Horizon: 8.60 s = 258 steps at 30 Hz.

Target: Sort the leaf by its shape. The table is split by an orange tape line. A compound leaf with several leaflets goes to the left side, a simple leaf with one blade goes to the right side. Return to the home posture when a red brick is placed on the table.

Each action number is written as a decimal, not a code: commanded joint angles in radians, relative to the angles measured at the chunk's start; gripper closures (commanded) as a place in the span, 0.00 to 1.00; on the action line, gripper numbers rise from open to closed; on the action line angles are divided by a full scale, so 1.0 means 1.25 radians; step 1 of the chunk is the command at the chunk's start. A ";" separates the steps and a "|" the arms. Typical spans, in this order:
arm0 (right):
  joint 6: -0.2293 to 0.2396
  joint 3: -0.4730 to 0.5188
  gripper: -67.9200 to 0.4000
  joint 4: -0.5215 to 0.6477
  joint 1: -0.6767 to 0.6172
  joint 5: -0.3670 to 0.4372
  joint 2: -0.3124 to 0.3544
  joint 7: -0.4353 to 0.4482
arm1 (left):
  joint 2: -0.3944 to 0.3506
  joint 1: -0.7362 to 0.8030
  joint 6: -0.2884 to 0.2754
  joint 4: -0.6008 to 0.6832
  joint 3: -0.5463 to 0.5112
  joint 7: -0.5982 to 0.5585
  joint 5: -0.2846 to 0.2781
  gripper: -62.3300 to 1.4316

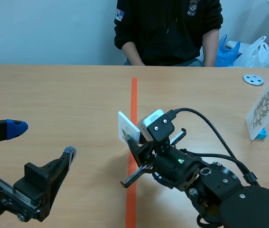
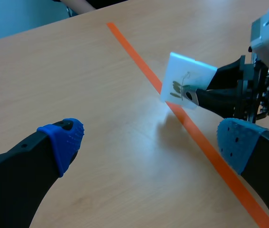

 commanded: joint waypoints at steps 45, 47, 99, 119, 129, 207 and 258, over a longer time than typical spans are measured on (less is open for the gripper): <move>-0.059 0.485 0.97 0.075 -0.168 0.321 0.130 -0.139 | 0.002 -0.002 0.004 0.019 0.000 -0.013 -0.002 0.03; -0.059 0.485 0.97 0.049 -0.149 0.321 0.132 -0.133 | 0.002 -0.002 0.004 0.019 0.000 -0.013 -0.002 0.03; -0.125 0.486 0.76 -0.175 0.027 0.276 0.132 -0.096 | 0.002 -0.002 0.004 0.019 0.000 -0.010 -0.002 0.03; -0.125 0.494 0.20 -0.026 -0.074 0.279 0.177 -0.019 | 0.002 -0.002 0.004 0.019 0.000 -0.010 -0.002 0.03; -0.125 0.518 0.17 0.256 -0.256 0.296 0.176 -0.020 | 0.002 -0.002 0.004 0.019 0.000 -0.010 -0.002 0.03; 0.107 0.490 0.00 0.705 -0.596 0.404 0.210 -0.202 | 0.002 -0.002 0.004 0.018 0.001 0.002 0.000 0.00; 0.106 0.491 0.00 0.705 -0.601 0.380 0.210 -0.177 | 0.074 -0.563 -0.236 -0.663 0.309 -0.247 0.045 0.00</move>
